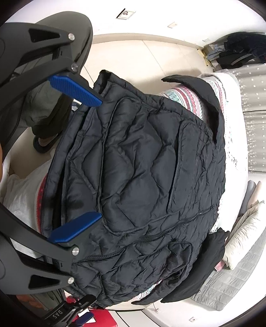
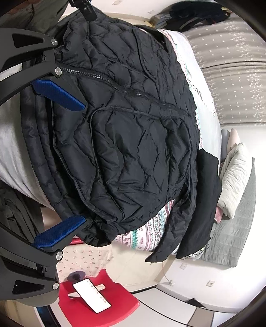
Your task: Fold large clothes
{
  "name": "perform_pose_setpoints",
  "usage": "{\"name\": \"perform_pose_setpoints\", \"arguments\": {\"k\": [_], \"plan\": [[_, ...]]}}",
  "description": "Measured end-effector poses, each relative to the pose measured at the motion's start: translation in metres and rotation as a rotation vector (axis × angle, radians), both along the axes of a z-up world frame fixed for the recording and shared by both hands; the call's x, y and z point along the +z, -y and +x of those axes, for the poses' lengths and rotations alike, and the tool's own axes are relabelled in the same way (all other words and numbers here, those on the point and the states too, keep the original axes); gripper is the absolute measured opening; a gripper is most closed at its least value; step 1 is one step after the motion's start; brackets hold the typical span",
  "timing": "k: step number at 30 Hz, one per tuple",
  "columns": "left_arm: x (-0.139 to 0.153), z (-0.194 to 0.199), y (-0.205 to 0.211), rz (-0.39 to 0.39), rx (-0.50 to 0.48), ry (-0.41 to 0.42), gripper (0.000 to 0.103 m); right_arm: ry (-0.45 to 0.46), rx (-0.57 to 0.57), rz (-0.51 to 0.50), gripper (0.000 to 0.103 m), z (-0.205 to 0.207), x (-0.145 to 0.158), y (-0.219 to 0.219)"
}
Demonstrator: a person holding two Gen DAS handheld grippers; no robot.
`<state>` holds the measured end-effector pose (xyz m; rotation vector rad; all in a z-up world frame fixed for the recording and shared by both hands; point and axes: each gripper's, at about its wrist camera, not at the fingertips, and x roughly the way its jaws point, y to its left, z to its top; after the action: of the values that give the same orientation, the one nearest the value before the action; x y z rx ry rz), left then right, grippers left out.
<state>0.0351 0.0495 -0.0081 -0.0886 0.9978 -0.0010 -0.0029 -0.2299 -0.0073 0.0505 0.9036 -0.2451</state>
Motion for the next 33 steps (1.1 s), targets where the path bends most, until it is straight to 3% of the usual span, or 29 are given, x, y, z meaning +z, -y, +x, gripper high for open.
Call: {"name": "perform_pose_setpoints", "arguments": {"k": [8, 17, 22, 27, 30, 33], "plan": [[-0.003, -0.003, 0.003, -0.034, -0.037, 0.024, 0.102, 0.012, -0.007, -0.01, 0.103, 0.001, 0.0, 0.006], [0.007, -0.005, -0.011, -0.104, -0.046, 0.033, 0.102, 0.007, 0.009, 0.064, 0.103, 0.01, 0.002, 0.034], [0.03, 0.022, -0.014, -0.071, -0.048, 0.037, 0.102, 0.041, 0.021, 0.178, 0.103, 0.037, 0.03, 0.078], [0.069, 0.056, -0.018, -0.078, -0.057, 0.074, 0.102, 0.125, -0.07, 0.276, 0.103, 0.067, 0.079, 0.144], [0.083, 0.081, -0.015, -0.075, -0.073, 0.076, 0.102, 0.106, -0.022, 0.311, 0.103, 0.094, 0.093, 0.161], [0.081, 0.106, -0.005, -0.075, -0.093, 0.047, 0.102, 0.047, 0.034, 0.332, 0.103, 0.128, 0.084, 0.161]]}}
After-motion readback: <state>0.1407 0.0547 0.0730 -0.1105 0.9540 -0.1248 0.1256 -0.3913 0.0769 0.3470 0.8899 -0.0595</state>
